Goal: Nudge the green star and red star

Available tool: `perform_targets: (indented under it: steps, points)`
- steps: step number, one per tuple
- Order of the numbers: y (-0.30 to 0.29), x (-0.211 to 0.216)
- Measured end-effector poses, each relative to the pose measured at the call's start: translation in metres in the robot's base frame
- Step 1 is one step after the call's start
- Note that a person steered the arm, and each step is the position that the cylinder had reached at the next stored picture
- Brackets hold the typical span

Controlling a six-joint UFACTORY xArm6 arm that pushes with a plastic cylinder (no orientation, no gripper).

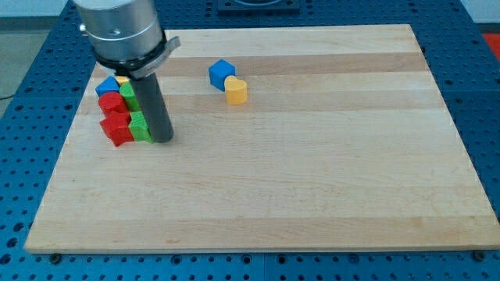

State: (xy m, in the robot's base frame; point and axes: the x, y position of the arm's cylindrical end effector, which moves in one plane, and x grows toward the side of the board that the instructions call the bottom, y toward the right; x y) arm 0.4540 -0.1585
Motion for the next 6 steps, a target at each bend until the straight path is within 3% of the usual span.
perform_targets:
  steps: [4,6]
  points:
    - [-0.032,0.006]
    - [-0.034,0.044]
